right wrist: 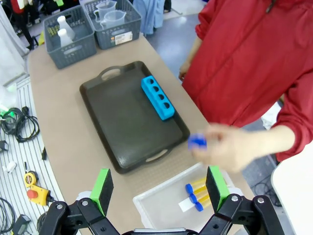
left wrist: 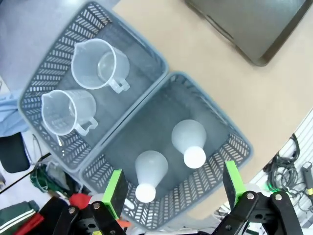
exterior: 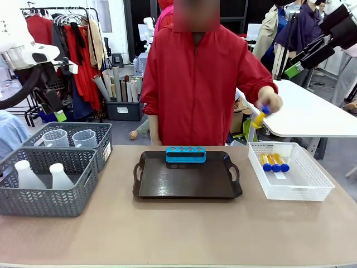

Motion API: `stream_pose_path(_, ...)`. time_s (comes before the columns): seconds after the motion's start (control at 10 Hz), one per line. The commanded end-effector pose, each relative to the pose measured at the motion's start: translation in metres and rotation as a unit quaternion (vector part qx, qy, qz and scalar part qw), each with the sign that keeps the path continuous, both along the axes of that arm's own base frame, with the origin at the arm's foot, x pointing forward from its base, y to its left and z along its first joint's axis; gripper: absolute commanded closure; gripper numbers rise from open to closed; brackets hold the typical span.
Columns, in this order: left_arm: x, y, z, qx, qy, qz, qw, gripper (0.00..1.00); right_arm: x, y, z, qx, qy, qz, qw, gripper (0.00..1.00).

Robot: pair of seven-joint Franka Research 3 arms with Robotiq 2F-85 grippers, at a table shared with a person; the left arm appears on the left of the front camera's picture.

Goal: Prepare the laboratory tools.
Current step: Pick up one Large Measuring Cup and place it on the Handle tray.

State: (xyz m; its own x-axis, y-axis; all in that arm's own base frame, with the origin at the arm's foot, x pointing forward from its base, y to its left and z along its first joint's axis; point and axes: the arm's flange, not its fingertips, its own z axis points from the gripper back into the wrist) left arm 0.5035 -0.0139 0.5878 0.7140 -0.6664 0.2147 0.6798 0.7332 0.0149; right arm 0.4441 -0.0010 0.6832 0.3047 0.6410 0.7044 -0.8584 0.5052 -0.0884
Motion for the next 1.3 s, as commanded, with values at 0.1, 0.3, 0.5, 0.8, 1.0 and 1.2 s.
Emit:
stream_pose_path(0.1,-0.002,0.000,0.003,0.001,-0.004,-0.004,1.000,0.00,0.000,0.000,0.000,0.002,0.001,0.003,1.000,0.00)
stream_pose_path(0.3,0.000,-0.002,0.001,0.000,-0.001,-0.002,1.000,0.00,0.000,0.000,0.000,0.002,0.001,0.003,1.000,0.00)
stream_pose_path(0.5,0.030,0.023,-0.038,-0.003,0.022,0.072,0.997,0.00,0.000,0.000,0.000,0.002,0.001,0.003,1.000,0.00)
stream_pose_path(0.8,0.062,0.041,-0.077,-0.016,0.019,0.158,0.987,0.00,0.000,0.000,0.000,0.002,0.001,0.003,1.000,0.00)
stream_pose_path(1.0,0.084,0.058,-0.093,0.007,0.014,0.202,0.979,0.00,0.000,0.000,0.000,0.002,0.001,0.003,1.000,0.00)
stream_pose_path(1.2,0.099,0.080,-0.116,0.016,0.028,0.260,0.965,0.00,0.000,0.000,0.000,0.002,0.001,0.003,1.000,0.00)
